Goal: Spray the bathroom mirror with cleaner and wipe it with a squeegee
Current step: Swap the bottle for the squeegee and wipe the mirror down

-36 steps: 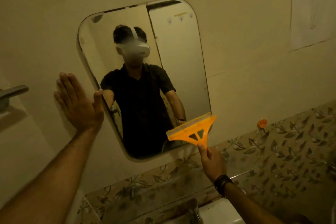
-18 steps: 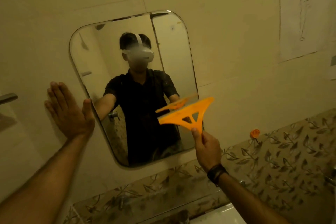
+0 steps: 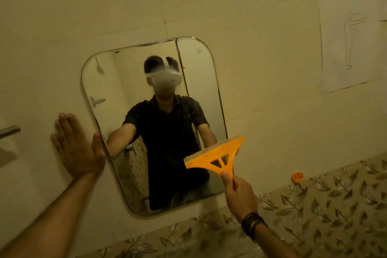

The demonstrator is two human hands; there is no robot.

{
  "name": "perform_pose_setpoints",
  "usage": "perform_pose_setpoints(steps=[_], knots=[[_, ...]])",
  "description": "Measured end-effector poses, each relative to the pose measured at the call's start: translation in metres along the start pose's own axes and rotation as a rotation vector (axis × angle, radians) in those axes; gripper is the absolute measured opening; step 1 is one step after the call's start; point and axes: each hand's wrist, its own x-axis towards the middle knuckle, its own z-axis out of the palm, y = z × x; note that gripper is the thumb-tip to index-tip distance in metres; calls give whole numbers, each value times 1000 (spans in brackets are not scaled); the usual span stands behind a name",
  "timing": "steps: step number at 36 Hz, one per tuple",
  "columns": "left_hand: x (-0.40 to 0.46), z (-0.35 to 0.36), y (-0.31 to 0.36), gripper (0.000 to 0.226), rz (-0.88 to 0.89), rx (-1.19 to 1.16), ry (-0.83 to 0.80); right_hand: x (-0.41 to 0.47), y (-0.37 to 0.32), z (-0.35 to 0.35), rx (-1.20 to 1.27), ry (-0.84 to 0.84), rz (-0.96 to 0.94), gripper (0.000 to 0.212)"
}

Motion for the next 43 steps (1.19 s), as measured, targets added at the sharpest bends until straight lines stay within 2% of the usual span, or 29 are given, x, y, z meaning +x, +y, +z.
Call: perform_pose_setpoints(steps=[4, 9, 14, 20, 24, 27, 32, 37, 40, 43], knots=[[0, -1, 1, 81, 6, 0, 3, -17, 18, 7, -49, -28, 71, 64], [0, -2, 0, 81, 8, -7, -10, -22, 5, 3, -53, 23, 64, 64], [0, -3, 1, 81, 4, -20, -18, -7, -42, -8, 90, 113, -48, 56], [0, -5, 2, 81, 6, -44, -24, 46, -105, -20, 104, 216, -169, 68], [0, -6, 2, 82, 19, -60, -17, 74, -142, -29, 85, 259, -213, 69], [0, -6, 3, 82, 26, -69, -4, 89, -165, -35, 87, 269, -221, 73], [0, -7, 2, 82, 32, -69, 2, 109, -204, -40, 61, 283, -262, 53], [0, -4, -1, 81, 41, -56, 8, 129, -244, -39, 34, 274, -325, 52], [-2, -2, -2, 81, 38, -37, 1, 136, -260, -32, 18, 261, -342, 57], [-3, -4, -3, 80, 37, -25, -18, 141, -265, -23, -22, 201, -316, 72]])
